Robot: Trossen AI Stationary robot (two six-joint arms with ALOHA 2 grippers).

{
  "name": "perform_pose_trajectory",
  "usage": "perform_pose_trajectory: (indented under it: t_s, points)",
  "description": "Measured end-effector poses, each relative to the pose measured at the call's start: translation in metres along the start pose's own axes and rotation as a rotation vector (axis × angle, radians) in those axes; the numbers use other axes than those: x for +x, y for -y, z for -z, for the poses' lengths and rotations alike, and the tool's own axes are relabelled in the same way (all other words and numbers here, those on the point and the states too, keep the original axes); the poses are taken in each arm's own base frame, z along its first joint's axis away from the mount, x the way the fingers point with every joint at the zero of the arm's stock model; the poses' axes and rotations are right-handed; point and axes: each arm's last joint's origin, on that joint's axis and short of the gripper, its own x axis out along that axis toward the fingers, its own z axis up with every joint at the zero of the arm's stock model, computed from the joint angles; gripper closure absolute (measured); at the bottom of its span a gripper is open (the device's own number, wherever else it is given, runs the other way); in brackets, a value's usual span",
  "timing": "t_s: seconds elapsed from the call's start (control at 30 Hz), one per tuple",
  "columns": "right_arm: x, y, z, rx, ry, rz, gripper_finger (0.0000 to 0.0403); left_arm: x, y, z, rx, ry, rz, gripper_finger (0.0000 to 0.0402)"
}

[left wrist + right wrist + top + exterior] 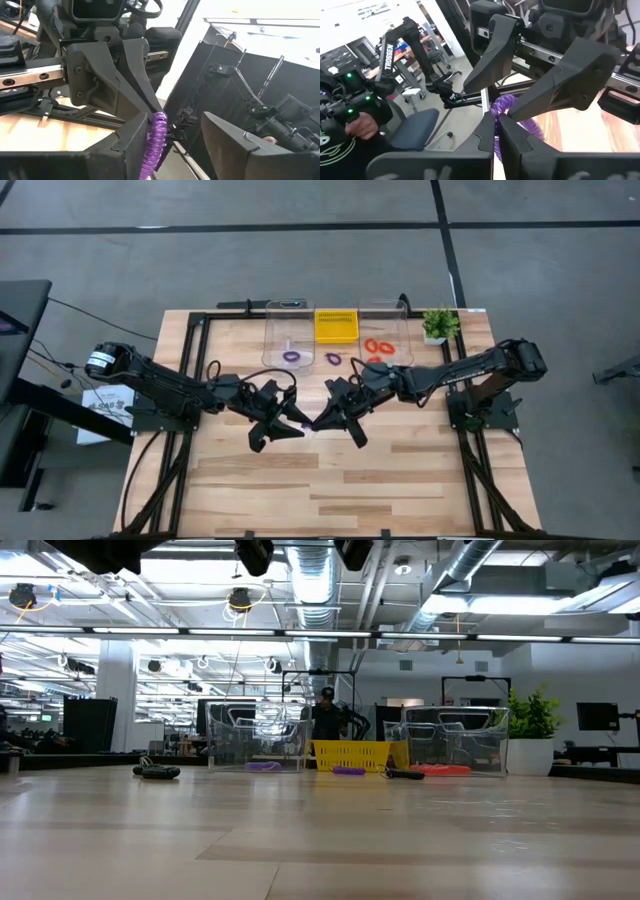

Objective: Sort spring keychains
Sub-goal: Put the bottom purple spring keychain into the left transparent bin

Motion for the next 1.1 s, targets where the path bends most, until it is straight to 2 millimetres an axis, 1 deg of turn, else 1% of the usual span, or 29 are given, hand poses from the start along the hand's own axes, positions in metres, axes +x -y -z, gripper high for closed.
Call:
perform_pose_trajectory:
  t_s: [0.53, 0.73, 1.1]
  points:
    - [0.0000, -0.0001, -0.0025, -0.038, 0.042, 0.022, 0.0403, -0.0004, -0.0004, -0.0007, 0.001, -0.001, -0.004, 0.0216]
    - [-0.0005, -0.0003, -0.0081, -0.058, 0.103, 0.030, 0.0403, -0.0007, -0.0042, 0.0001, -0.005, -0.019, -0.024, 0.0216]
    - [-0.0011, 0.0019, -0.0073, -0.058, 0.084, 0.029, 0.0403, -0.0007, -0.0048, 0.0010, 0.003, -0.028, -0.029, 0.0216]
